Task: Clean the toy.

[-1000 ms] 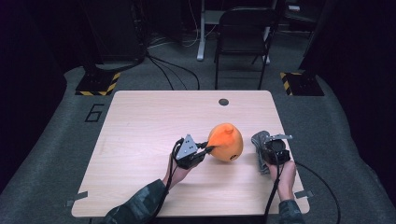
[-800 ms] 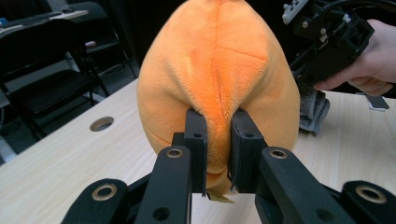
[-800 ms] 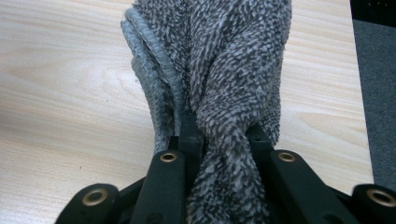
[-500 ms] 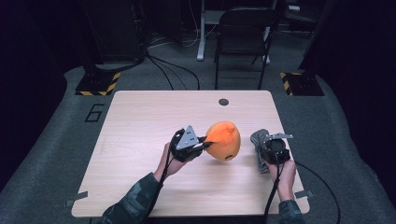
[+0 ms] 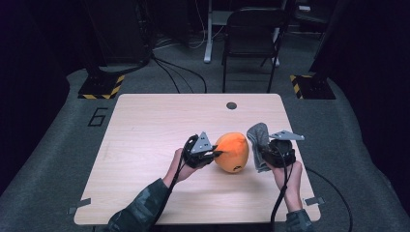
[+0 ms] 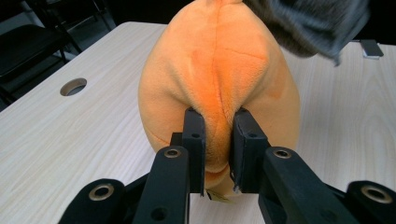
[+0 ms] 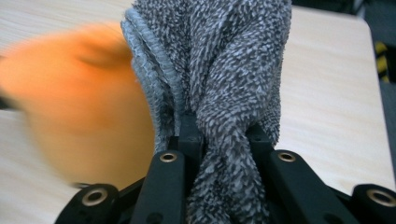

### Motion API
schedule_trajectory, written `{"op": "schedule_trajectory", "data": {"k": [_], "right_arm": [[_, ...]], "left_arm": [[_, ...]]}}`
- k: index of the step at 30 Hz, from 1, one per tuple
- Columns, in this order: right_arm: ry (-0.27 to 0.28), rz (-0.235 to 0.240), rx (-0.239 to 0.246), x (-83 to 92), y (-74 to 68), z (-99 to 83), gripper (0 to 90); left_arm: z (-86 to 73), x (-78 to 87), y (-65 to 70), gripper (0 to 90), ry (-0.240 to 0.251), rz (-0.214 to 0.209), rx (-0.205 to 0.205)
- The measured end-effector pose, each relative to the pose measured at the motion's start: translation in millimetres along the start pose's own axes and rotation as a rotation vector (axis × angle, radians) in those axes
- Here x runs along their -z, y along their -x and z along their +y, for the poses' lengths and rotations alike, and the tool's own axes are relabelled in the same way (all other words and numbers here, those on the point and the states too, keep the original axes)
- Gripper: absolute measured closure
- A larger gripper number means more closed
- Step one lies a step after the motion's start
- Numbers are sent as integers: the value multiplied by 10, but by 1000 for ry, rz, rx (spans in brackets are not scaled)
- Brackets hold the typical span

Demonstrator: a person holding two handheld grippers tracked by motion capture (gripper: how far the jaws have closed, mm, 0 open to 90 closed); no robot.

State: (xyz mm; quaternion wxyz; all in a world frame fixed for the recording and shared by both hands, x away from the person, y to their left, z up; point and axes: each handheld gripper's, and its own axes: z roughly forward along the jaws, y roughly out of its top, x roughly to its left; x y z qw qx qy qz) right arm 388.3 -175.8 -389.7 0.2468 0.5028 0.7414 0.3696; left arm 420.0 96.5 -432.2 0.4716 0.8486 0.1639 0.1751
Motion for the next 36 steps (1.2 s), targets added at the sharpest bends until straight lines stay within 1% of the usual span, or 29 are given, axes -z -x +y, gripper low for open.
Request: {"op": "schedule_trajectory", "data": {"k": [4, 5, 6, 8, 10, 11, 12, 13, 14, 15, 16, 17, 20, 21, 24, 26, 27, 28, 29, 30, 31, 32, 33, 35, 36], "right_arm": [[52, 56, 61, 144, -310, 174, 745], [55, 71, 72, 150, -393, 211, 746], [52, 81, 89, 140, -476, 242, 745], [27, 103, 120, 54, -626, 270, 744], [-10, 112, 141, -88, -723, 257, 743], [-30, 112, 138, -166, -761, 237, 744], [-54, 101, 151, -243, -790, 216, 746], [-76, 73, 173, -307, -815, 190, 747], [-78, 54, 185, -353, -818, 166, 748], [-82, 57, 181, -371, -802, 155, 748], [-82, 58, 177, -371, -776, 149, 749], [-81, 44, 171, -364, -751, 149, 749], [-76, 21, 152, -360, -646, 130, 748], [-74, 17, 144, -365, -615, 124, 747], [-72, -18, 146, -351, -553, 124, 745], [-65, -44, 147, -311, -529, 137, 743], [-52, -43, 138, -285, -519, 147, 742], [-40, -15, 133, -251, -516, 157, 742], [-29, 23, 119, -219, -533, 166, 742], [-25, 64, 126, -199, -565, 173, 742], [-26, 91, 134, -200, -619, 178, 742], [-38, 116, 143, -214, -683, 173, 742], [-53, 121, 151, -248, -750, 161, 742], [-76, 85, 193, -343, -818, 125, 744], [-79, 76, 187, -358, -816, 118, 745]], "left_arm": [[-49, -64, -3, 772, -21, -3, 9], [-62, -88, -1, 772, -21, -8, 19], [-74, -105, -7, 771, -25, -9, 20], [-94, -119, -20, 771, -29, -13, 20], [-99, -115, -25, 771, -21, -21, 25], [-102, -117, -25, 772, -17, -22, 13], [-106, -123, -18, 774, -21, -20, 1], [-117, -140, -10, 776, -22, -22, -2], [-132, -153, -6, 776, -18, -19, 4], [-144, -160, -14, 777, -11, -27, 5], [-149, -156, -23, 776, -7, -27, 1], [-149, -151, -31, 776, -13, -31, -2], [-153, -158, -20, 774, -6, -29, 4], [-156, -164, -12, 773, 0, -36, 9], [-155, -163, -11, 772, 4, -36, 13], [-157, -160, -16, 770, 6, -35, 18], [-156, -157, -17, 768, 7, -31, 18], [-156, -154, -19, 767, 9, -28, 19], [-158, -153, -23, 767, 12, -32, 23], [-159, -153, -28, 767, 14, -30, 19], [-159, -154, -24, 768, 16, -28, 25], [-161, -154, -22, 768, 16, -34, 24], [-161, -154, -17, 769, 15, -34, 19], [-166, -158, -9, 770, 10, -23, 13], [-174, -159, -17, 771, 11, -30, 18]]}}
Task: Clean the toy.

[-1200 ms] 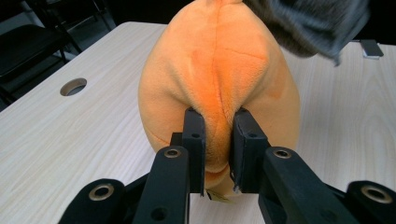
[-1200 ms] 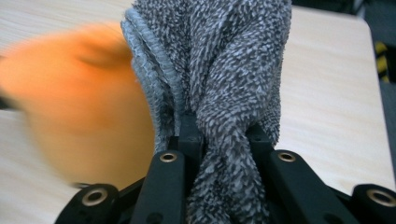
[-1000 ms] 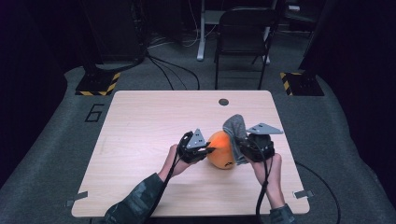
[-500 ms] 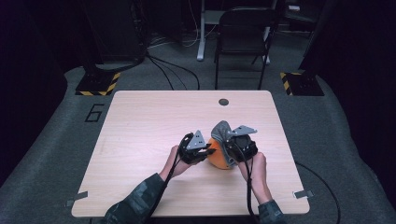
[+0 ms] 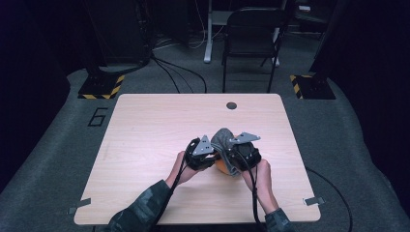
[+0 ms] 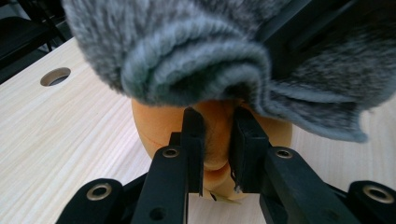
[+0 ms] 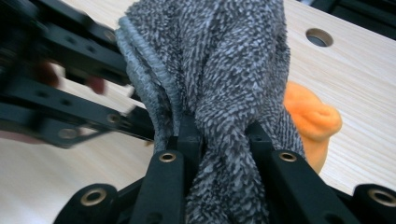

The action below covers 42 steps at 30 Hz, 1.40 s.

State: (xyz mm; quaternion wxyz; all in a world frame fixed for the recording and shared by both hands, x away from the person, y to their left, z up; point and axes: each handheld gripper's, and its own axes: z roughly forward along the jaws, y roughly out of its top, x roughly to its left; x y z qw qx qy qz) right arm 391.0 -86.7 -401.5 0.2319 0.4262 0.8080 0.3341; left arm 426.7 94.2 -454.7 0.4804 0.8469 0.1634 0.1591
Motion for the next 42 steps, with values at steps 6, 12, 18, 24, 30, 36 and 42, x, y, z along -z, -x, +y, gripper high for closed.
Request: {"op": "schedule_trajectory", "data": {"k": [6, 12, 18, 24, 30, 36, 42], "right_arm": [[8, -105, -41, 68, 263, -43, 743], [66, -45, -63, 221, 271, 7, 742], [0, -22, 14, -1, -25, 18, 744], [14, -124, -38, 62, 289, -41, 742], [45, 2, -36, 122, 144, 8, 740], [-5, -26, 16, -36, 17, -16, 741], [1, -96, -21, 19, 230, -51, 736]], "left_arm": [[-11, -6, -10, 770, 6, -4, 7], [-7, -7, -6, 768, 11, -1, 6], [-13, -16, 18, 770, 8, 0, -16], [-32, -31, 12, 771, 23, -17, 7], [-25, -27, 24, 768, 19, -14, -3], [-41, -40, 28, 769, 15, -16, -5], [-36, -42, 36, 768, 18, -22, -2]]}}
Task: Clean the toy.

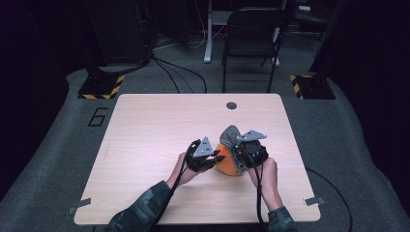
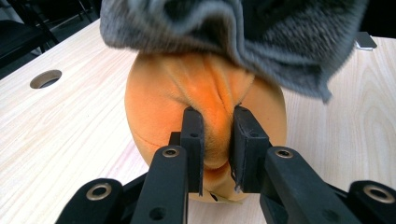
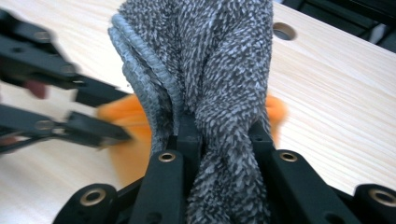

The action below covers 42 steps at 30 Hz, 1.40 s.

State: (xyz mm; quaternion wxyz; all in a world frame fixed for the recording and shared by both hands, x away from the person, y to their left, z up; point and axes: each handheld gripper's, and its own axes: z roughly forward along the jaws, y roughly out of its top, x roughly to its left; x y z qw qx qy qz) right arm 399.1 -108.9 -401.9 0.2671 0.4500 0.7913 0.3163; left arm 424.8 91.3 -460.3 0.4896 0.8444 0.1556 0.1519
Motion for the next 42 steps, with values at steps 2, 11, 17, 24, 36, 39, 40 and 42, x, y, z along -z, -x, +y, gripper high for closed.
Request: {"op": "schedule_trajectory", "data": {"k": [2, 11, 17, 24, 36, 39, 40, 42], "right_arm": [[2, -15, -7, 16, 35, -3, 736], [0, 49, 63, -61, -274, 28, 741], [14, -30, 7, -8, 26, -18, 738], [5, 89, 62, -15, -277, 37, 741], [61, 84, 24, 33, -88, -1, 737], [8, 58, 79, -41, -247, 15, 740], [7, 15, 79, -70, -234, 6, 739], [19, -16, 61, -77, -119, -7, 736]], "left_arm": [[8, -2, 7, 768, 0, 10, -10], [-19, -1, -6, 772, -5, -2, -2], [-6, -8, 9, 771, 0, 1, -11], [-19, 4, -10, 771, -9, 6, -7], [-32, 8, -23, 771, -1, 7, 14], [-33, 5, -13, 771, -1, 13, 11], [-34, 7, -19, 771, -5, 12, 12], [-37, 8, -26, 770, 1, 14, 20]]}}
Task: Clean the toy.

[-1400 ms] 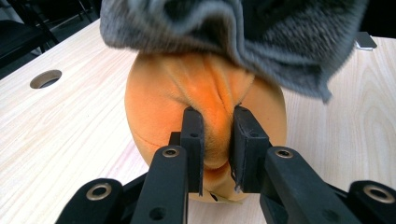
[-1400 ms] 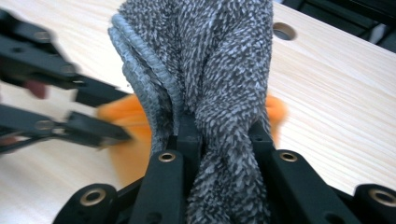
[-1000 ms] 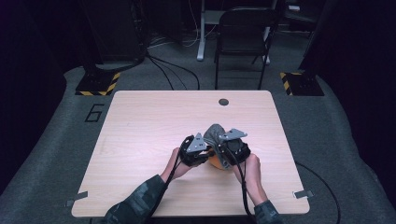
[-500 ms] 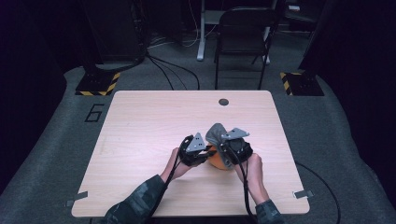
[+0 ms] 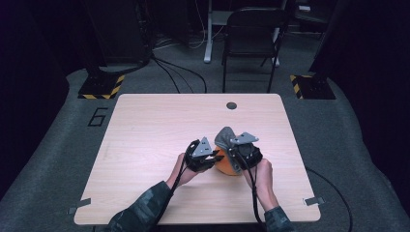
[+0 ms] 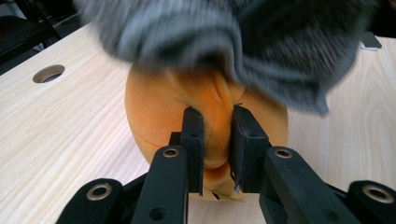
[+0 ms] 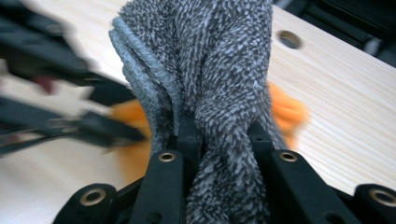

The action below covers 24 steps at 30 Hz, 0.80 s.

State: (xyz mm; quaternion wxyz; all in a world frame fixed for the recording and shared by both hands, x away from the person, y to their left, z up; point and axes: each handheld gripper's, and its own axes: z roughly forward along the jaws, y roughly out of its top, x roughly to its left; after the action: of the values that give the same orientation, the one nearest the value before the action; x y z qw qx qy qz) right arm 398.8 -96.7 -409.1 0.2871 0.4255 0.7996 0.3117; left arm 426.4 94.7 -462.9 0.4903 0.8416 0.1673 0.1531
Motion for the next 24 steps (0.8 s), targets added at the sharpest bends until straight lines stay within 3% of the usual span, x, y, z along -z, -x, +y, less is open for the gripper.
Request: {"op": "schedule_trajectory", "data": {"k": [1, 4, 7, 10, 14, 16, 20, 24], "right_arm": [[5, -27, -18, 34, 43, -9, 735], [73, 6, -100, 193, 283, -54, 733], [90, -39, -163, 321, 510, -155, 733], [53, -68, -201, 323, 687, -339, 732], [-37, -80, -247, 169, 825, -561, 730], [-72, -80, -256, 80, 865, -645, 729], [-119, -73, -282, -22, 901, -751, 726], [-147, -75, -283, -72, 912, -816, 722]], "left_arm": [[0, 3, -2, 769, 1, 2, 0], [0, 16, -21, 766, -3, 14, 18], [-14, 24, -71, 761, -1, 17, 57], [-28, 20, -113, 754, 6, 32, 100], [-50, 20, -169, 736, -3, 61, 138], [-78, 21, -219, 732, -5, 82, 180], [-165, 21, -361, 731, 10, 74, 317], [-259, 22, -497, 726, 12, 63, 421]]}}
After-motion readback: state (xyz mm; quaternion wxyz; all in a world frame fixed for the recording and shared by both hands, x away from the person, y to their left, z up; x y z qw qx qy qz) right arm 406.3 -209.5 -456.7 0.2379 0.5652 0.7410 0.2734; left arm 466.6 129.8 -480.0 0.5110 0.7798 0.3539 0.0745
